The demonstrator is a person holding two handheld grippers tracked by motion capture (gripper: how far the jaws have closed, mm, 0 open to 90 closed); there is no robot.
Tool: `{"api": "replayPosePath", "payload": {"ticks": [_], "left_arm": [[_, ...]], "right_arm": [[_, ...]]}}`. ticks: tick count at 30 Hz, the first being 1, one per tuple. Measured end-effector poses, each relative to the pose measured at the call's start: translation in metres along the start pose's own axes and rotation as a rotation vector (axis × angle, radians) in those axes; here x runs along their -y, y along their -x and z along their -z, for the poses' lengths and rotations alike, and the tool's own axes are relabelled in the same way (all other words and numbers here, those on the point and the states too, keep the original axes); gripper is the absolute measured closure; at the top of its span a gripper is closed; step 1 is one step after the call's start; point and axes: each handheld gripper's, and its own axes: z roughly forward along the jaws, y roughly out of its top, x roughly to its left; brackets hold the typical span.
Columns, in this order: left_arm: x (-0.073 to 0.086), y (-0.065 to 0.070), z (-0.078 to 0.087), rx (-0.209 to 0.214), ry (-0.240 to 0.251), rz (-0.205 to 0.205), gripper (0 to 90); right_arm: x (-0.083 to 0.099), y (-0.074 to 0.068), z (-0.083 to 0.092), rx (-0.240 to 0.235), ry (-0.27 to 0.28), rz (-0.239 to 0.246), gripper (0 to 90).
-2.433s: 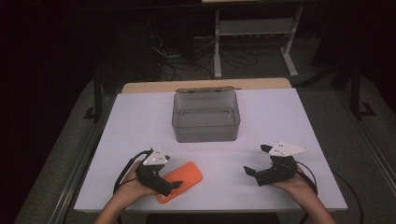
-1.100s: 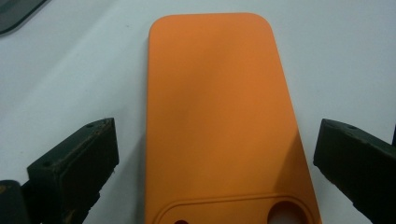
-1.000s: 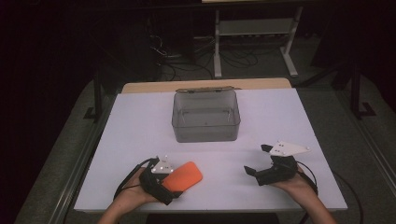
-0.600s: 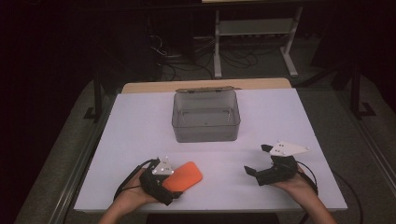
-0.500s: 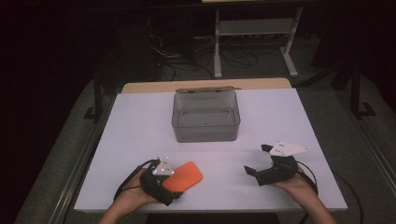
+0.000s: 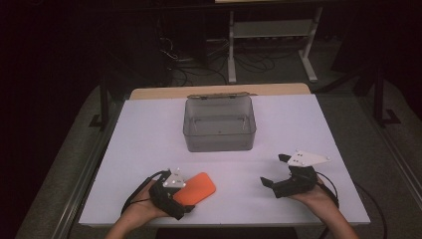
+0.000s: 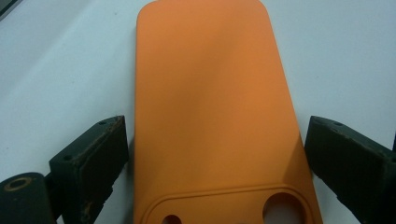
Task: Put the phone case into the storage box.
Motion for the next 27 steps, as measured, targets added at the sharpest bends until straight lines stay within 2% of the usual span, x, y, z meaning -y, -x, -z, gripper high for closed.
{"api": "replayPosePath", "payload": {"ticks": [27], "left_arm": [[0.0007,-0.0013,0.0022,-0.001,0.008,0.014,14.8]], "right_arm": [[-0.0001,-0.0003,-0.0002,-0.002,0.001,0.001,0.0]]}}
